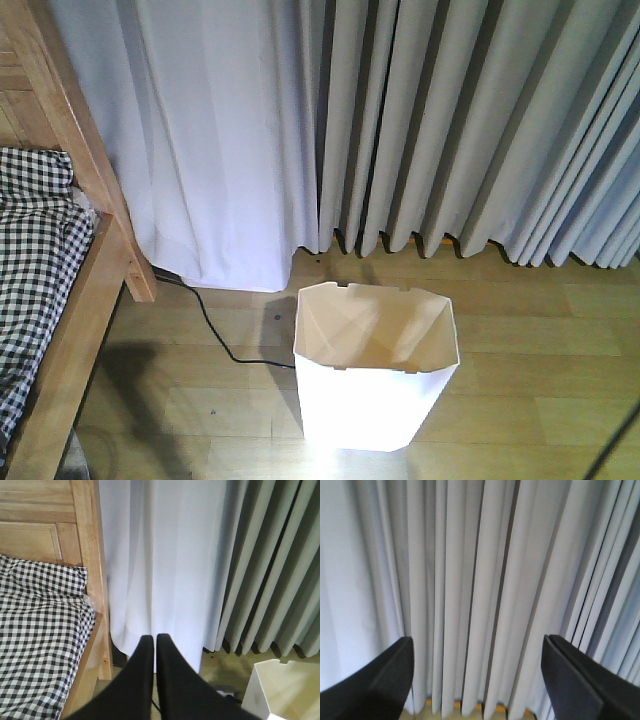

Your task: Move trash bin to bedside with robot

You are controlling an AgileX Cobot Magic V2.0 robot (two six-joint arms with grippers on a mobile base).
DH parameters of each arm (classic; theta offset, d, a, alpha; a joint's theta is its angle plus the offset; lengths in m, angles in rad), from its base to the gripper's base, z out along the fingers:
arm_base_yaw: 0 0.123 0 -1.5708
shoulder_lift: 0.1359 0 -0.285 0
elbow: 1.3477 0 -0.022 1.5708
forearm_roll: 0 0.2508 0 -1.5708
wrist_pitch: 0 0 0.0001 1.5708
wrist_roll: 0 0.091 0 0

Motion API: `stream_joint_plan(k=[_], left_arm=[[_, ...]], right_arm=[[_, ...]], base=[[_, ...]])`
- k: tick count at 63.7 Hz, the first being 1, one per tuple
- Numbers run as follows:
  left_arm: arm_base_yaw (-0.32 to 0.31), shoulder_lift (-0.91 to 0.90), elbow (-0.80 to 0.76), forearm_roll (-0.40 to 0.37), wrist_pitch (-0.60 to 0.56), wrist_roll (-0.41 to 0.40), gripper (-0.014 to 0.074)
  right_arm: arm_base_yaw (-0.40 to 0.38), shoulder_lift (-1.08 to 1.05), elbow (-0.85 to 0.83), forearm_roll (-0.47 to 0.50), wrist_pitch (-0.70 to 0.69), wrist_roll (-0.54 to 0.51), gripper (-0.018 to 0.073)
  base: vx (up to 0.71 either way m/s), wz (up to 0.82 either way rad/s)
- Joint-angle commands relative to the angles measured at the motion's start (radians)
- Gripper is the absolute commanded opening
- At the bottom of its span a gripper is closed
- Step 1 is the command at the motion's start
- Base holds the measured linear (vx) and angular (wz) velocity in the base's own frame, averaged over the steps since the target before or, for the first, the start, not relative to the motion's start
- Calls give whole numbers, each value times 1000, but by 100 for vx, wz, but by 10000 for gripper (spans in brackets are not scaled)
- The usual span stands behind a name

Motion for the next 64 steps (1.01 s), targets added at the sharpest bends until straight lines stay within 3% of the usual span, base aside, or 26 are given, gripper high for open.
stream_joint_plan(k=[1, 20, 40, 48, 59, 64], left_arm=[[-1, 18, 3, -2, -73, -4, -6], [-1, 18, 3, -2, -73, -4, -6], [-1, 18, 3, -2, -73, -4, -6], [-1, 18, 3, -2, -73, -4, -6], [-1, 18, 3, -2, -73, -4, -6], [-1, 18, 3, -2, -73, -4, -6]], right_arm=[[-3, -107, 45, 29, -36, 1, 522], [-3, -464, 307, 129, -38, -1, 522], [-3, -503, 366, 159, -39, -2, 510], [-3, -503, 366, 154, -39, -31, 357], [-3, -503, 366, 163, -40, -30, -16], [-3, -503, 366, 164, -40, -29, -12]], base=[[0, 0], [0, 0], [0, 0], [0, 0], [0, 0], [0, 0]])
